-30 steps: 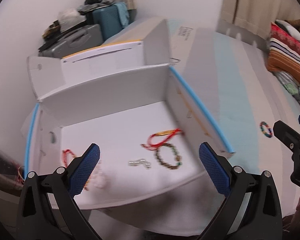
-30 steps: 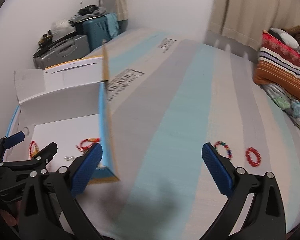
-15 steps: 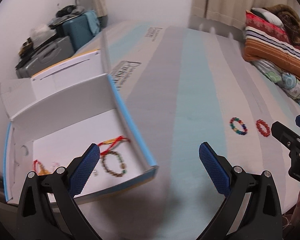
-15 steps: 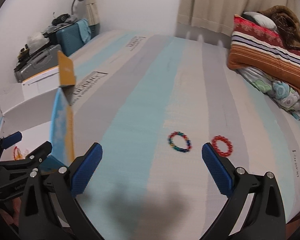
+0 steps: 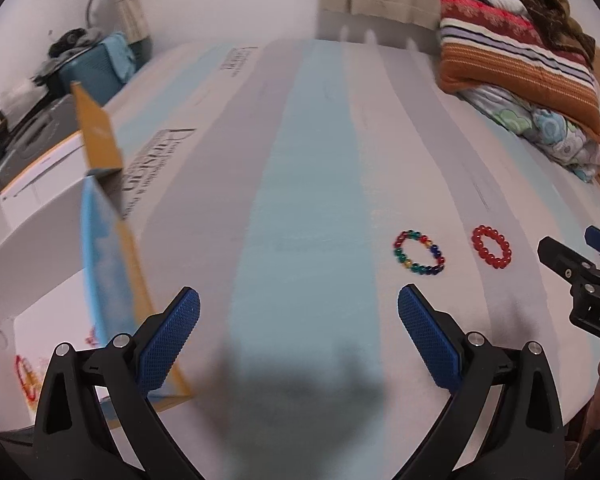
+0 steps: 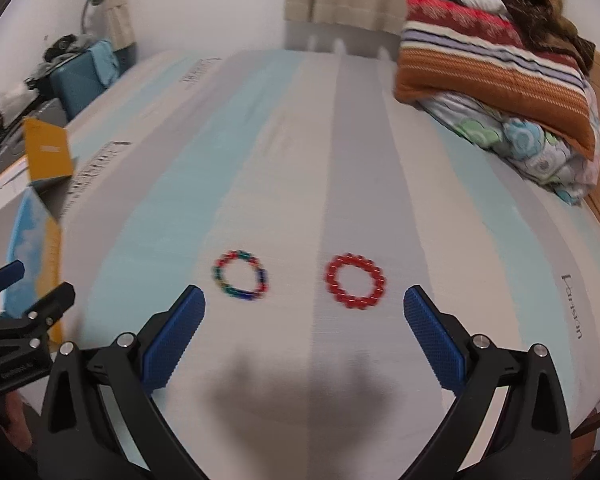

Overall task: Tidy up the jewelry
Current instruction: 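Move both open tools back from the box toward the last two bracelets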

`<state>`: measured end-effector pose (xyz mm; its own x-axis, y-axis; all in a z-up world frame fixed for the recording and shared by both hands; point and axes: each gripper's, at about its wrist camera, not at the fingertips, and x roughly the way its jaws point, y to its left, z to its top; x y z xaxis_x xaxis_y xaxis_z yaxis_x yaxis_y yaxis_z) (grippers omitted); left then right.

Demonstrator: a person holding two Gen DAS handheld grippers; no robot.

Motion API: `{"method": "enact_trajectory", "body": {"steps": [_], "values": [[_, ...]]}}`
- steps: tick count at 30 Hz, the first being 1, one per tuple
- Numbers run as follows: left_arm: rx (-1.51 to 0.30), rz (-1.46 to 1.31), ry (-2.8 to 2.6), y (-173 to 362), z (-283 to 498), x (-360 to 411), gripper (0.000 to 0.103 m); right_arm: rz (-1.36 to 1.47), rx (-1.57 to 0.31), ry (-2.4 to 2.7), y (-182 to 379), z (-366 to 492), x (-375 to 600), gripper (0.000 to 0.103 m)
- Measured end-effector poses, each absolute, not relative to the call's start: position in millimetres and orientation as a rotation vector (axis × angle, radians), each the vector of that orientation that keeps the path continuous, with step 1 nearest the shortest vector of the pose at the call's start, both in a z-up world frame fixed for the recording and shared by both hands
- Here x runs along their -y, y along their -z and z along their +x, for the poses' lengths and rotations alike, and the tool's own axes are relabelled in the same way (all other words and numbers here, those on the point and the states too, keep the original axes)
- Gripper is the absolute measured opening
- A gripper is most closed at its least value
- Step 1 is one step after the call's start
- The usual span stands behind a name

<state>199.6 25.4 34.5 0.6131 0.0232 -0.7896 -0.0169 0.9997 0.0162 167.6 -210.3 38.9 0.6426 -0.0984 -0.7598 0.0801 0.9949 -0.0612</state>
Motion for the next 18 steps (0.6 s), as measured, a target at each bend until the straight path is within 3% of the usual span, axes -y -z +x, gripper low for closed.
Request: {"method": "enact_trajectory", "body": {"steps": [18], "values": [[-0.991,0.061,0.089,51.6,280.4,55.3,0.097,0.004,-0.989,0.123,42.8,237.9,277.0,0.096]]}}
